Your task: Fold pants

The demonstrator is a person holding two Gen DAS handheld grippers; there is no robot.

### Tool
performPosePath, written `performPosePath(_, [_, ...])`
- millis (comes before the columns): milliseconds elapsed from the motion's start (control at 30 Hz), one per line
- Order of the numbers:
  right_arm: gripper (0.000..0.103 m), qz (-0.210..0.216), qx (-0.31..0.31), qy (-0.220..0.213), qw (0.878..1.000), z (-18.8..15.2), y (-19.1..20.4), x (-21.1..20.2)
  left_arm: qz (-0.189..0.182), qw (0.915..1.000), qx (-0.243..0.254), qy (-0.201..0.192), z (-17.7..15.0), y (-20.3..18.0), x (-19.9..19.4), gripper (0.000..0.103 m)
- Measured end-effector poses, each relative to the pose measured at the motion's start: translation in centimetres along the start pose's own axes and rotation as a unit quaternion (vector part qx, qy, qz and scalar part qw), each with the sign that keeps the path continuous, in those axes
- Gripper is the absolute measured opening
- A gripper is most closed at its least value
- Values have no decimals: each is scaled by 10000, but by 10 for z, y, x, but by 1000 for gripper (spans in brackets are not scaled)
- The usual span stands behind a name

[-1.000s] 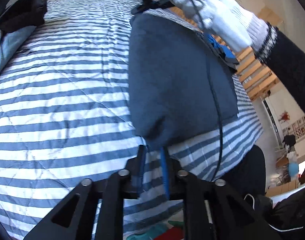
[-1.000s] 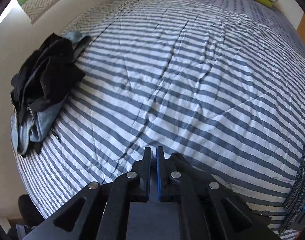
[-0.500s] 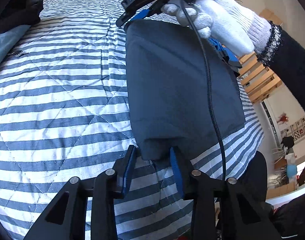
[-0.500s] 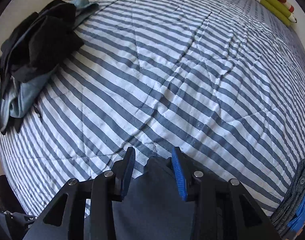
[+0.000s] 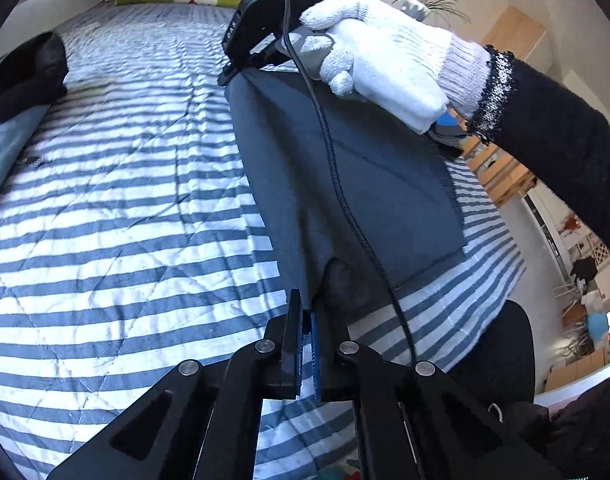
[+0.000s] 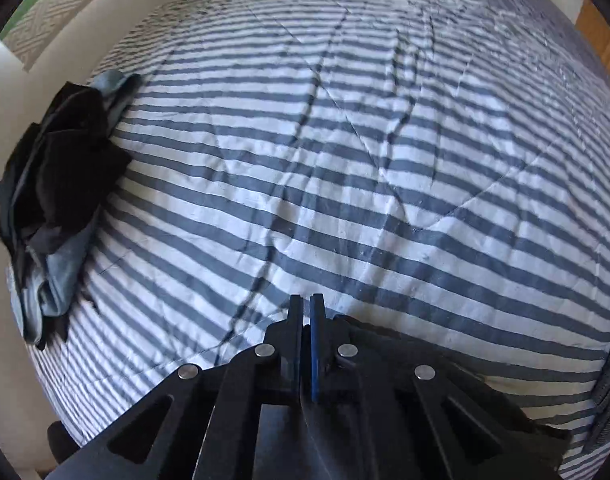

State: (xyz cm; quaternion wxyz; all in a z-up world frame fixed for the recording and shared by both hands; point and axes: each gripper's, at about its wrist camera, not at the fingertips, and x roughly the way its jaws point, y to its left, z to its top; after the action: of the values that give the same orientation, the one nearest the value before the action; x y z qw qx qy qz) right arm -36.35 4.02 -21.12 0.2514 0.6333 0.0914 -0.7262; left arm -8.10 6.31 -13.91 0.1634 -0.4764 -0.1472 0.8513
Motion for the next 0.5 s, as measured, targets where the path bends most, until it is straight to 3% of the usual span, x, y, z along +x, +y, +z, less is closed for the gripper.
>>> performPosePath(33, [2, -127, 72, 23, 9999, 2, -3, 11, 99, 9999, -107, 83, -1, 8, 3, 2])
performPosePath(100, [0, -531, 195, -325, 9979, 8, -14, 7, 132, 9992, -235, 292, -5, 19, 7, 3])
performPosePath(233, [2, 23, 494, -760, 9959, -4, -46, -47, 225, 9985, -300, 398, -12, 31, 1, 8])
performPosePath(333, [4, 378, 421, -1033, 9930, -51, -61, -96, 372, 9986, -251, 283, -9, 38, -14, 16])
performPosePath(500, [5, 966, 701, -1273, 9847, -157, -101, -140, 395, 9992, -28, -44, 34, 30, -27, 19])
